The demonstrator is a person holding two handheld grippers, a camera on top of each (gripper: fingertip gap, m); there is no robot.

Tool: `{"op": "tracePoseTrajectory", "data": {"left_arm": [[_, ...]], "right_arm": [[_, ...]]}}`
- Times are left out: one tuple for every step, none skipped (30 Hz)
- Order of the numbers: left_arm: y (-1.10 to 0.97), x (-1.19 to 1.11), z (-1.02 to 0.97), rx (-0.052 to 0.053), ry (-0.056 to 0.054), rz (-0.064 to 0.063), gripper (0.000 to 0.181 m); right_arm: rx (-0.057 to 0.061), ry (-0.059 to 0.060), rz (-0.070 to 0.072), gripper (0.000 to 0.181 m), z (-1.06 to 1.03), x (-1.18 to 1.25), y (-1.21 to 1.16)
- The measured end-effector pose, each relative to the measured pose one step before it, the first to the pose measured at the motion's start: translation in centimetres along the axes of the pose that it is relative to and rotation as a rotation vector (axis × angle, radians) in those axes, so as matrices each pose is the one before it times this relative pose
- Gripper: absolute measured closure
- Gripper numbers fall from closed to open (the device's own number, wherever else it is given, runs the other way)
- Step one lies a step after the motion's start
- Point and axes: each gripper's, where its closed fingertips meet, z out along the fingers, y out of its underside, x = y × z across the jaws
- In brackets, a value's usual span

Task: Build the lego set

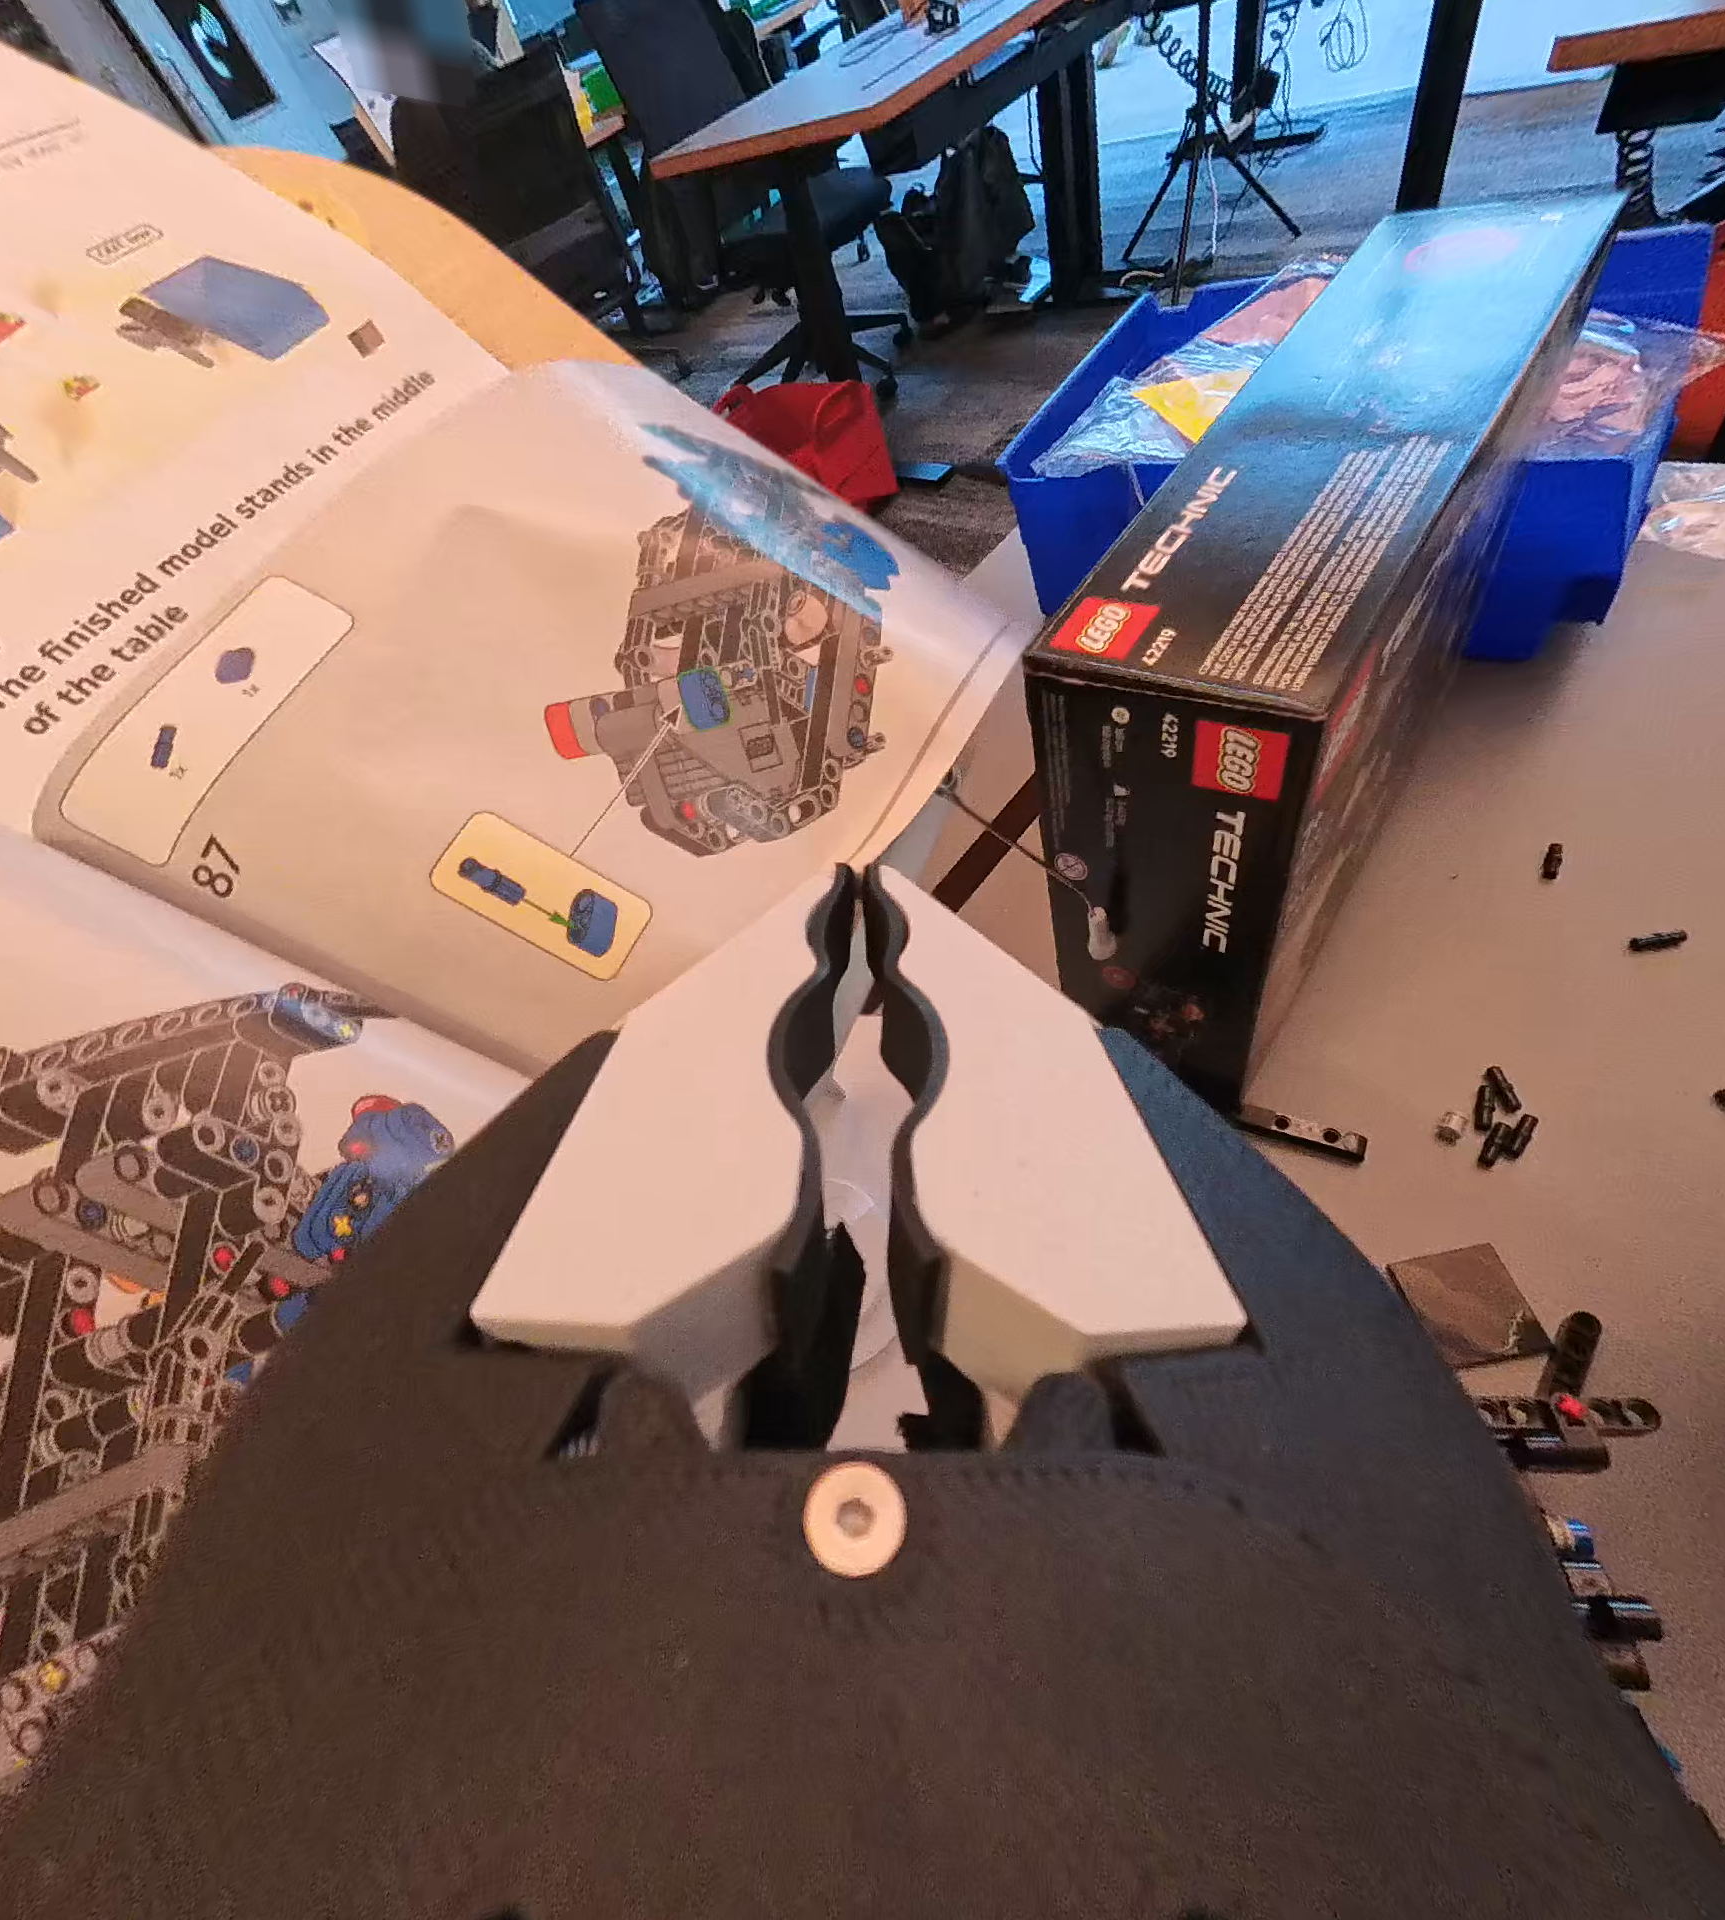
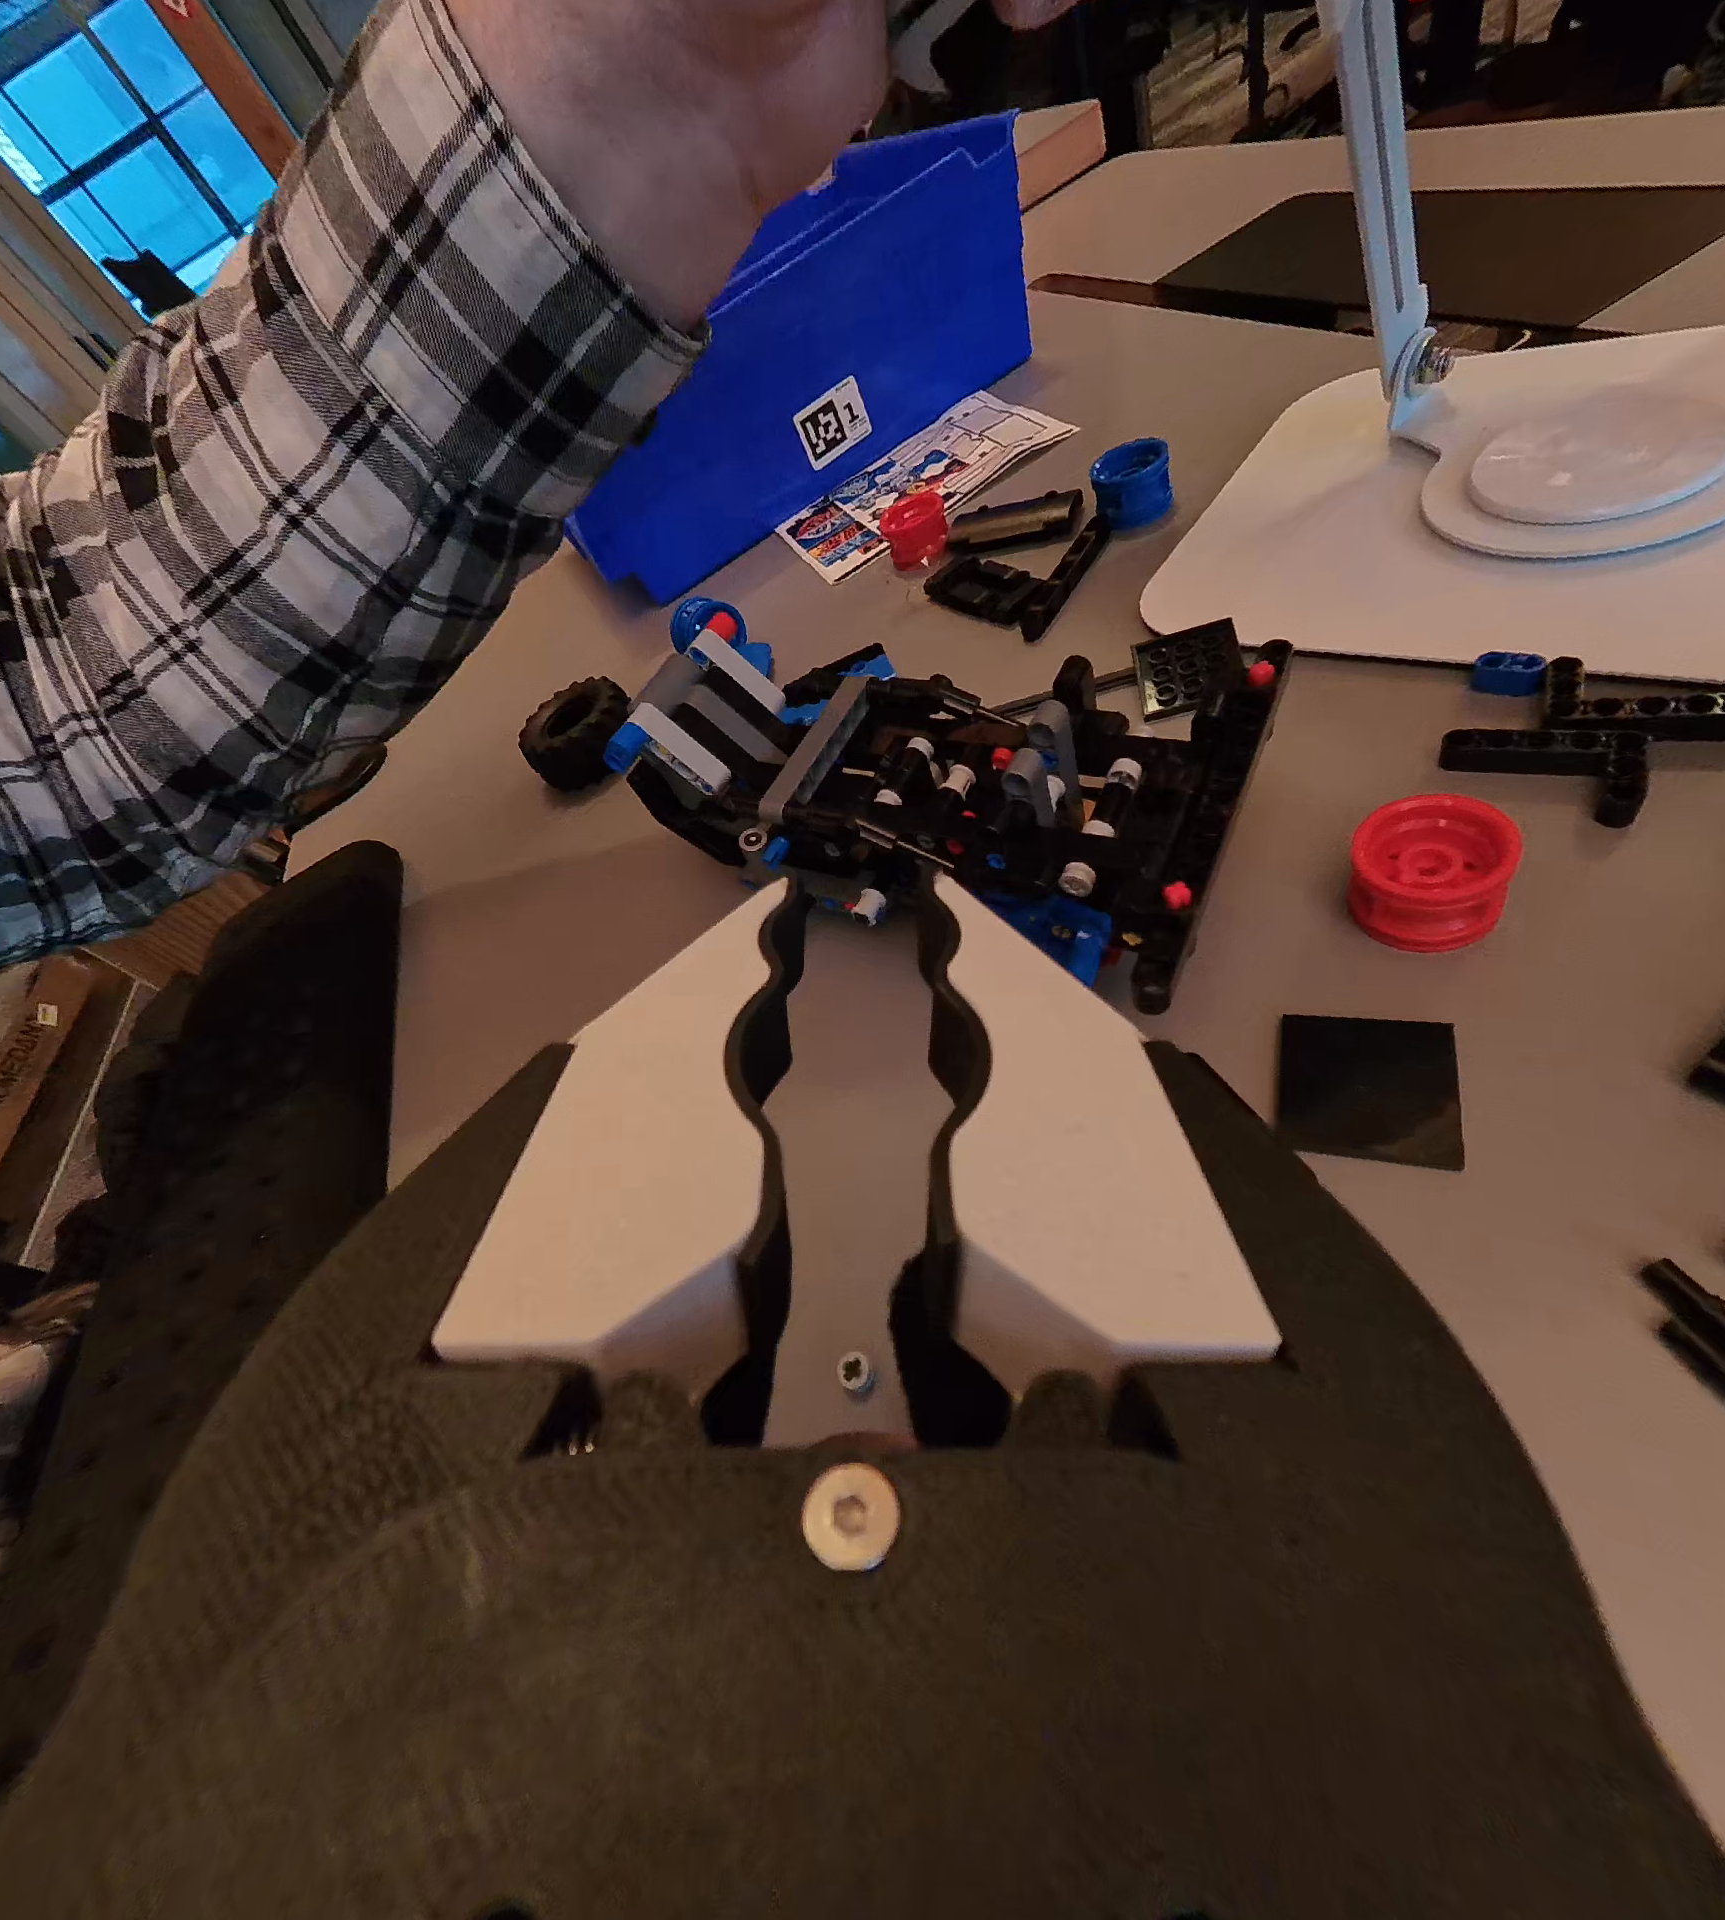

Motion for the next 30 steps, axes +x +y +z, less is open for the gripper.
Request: {"op": "tracePoseTrajectory", "data": {"left_arm": [[-0.096,0.014,0.021,0.0005,-0.0014,0.0074,0.181],[-0.062,0.023,0.021,0.0006,-0.0012,0.0051,0.181],[0.070,0.018,0.068,-0.0060,-0.0001,0.0047,0.181],[0.080,0.012,0.076,-0.0050,0.0010,0.0016,0.181],[0.083,-0.014,0.070,-0.0043,0.0025,-0.0046,0.181],[0.081,-0.037,0.049,-0.0031,0.0019,-0.0047,0.181],[0.078,-0.022,0.052,-0.0019,-0.0002,-0.0013,0.181],[0.193,-0.017,0.072,-0.0100,-0.0022,0.0041,0.181],[0.194,0.014,0.074,-0.0106,-0.0017,0.0065,0.181],[0.070,0.005,0.012,-0.0023,-0.0008,0.0009,0.181],[0.052,-0.003,-0.003,-0.0019,0.0020,-0.0034,0.181],[0.063,0.022,-0.001,-0.0030,0.0043,-0.0028,0.181],[-0.011,-0.011,-0.042,0.0004,0.0027,-0.0021,0.181],[-0.041,-0.005,-0.064,0.0034,0.0029,-0.0046,0.181],[-0.013,0.026,-0.038,0.0021,0.0045,-0.0071,0.181],[0.045,0.021,-0.011,-0.0007,0.0051,-0.0077,0.181],[0.086,-0.003,0.002,-0.0023,0.0055,-0.0071,0.181],[-0.001,-0.003,-0.038,0.0045,0.0060,-0.0097,0.181],[-0.016,0.011,-0.032,0.0047,0.0088,-0.0141,0.181],[0.024,-0.008,-0.016,0.0022,0.0081,-0.0129,0.181],[0.012,-0.014,-0.022,0.0024,0.0064,-0.0097,0.181],[-0.056,0.001,-0.044,0.0069,0.0064,-0.0098,0.181],[-0.078,0.025,-0.029,0.0073,0.0061,-0.0085,0.181],[-0.005,0.024,-0.004,0.0023,0.0048,-0.0074,0.181],[-0.032,0.003,-0.016,0.0033,0.0043,-0.0069,0.181],[-0.018,0.014,-0.008,0.0026,0.0053,-0.0066,0.181],[0.077,0.034,0.031,-0.0045,0.0048,-0.0003,0.181],[0.116,-0.007,0.042,-0.0096,0.0005,0.0066,0.181],[0.045,-0.029,0.031,-0.0055,-0.0030,0.0090,0.181],[0.052,0.032,0.041,-0.0068,-0.0003,0.0066,0.181]], "right_arm": [[0.0001,0.0006,0.0003,0.162,-0.011,0.032,-0.009],[0.0014,-0.0002,0.0011,0.162,-0.031,0.024,-0.032],[0.0022,0.0002,0.0007,0.162,-0.033,0.018,-0.046],[0.0016,0.0001,0.0000,0.162,-0.023,0.002,-0.046],[0.0006,-0.0006,-0.0004,0.162,-0.013,-0.020,-0.030],[0.0001,-0.0007,-0.0009,0.162,0.003,-0.028,-0.014],[-0.0001,-0.0004,-0.0012,0.162,0.003,-0.035,-0.018],[-0.0001,-0.0001,-0.0013,0.162,0.001,-0.018,-0.011],[-0.0003,0.0001,-0.0010,0.162,-0.002,-0.021,-0.018],[0.0006,0.0003,-0.0005,0.162,-0.014,0.006,-0.025],[0.0015,0.0001,-0.0001,0.162,-0.019,-0.006,-0.042],[0.0016,-0.0001,0.0001,0.162,-0.011,0.006,-0.042],[0.0003,-0.0001,0.0002,0.162,-0.004,0.002,-0.016],[0.0000,-0.0001,-0.0004,0.162,-0.003,-0.002,-0.009],[0.0001,0.0004,-0.0009,0.162,0.010,0.003,-0.011],[-0.0005,0.0000,-0.0002,0.162,0.018,-0.002,0.002],[-0.0005,-0.0002,0.0001,0.162,0.017,0.006,0.008],[-0.0006,0.0000,-0.0002,0.162,0.014,0.007,0.000],[0.0000,-0.0001,-0.0003,0.162,0.006,0.000,-0.012],[0.0004,0.0000,-0.0001,0.162,0.012,0.004,-0.010],[0.0001,-0.0001,-0.0001,0.162,0.003,0.008,-0.017],[0.0002,-0.0001,-0.0002,0.162,0.007,-0.001,-0.015],[0.0006,-0.0003,0.0001,0.162,-0.002,0.000,-0.020],[0.0001,-0.0006,0.0003,0.162,0.018,-0.005,-0.010],[-0.0005,-0.0002,-0.0003,0.162,0.018,-0.004,0.002],[-0.0001,-0.0002,-0.0007,0.162,0.009,-0.007,-0.009],[0.0001,-0.0001,-0.0004,0.162,0.022,-0.002,-0.007],[-0.0006,0.0000,-0.0001,0.161,0.013,0.006,0.001],[-0.0006,-0.0002,0.0004,0.161,0.012,0.013,0.006],[0.0005,-0.0004,0.0001,0.162,0.012,-0.004,-0.011]]}}
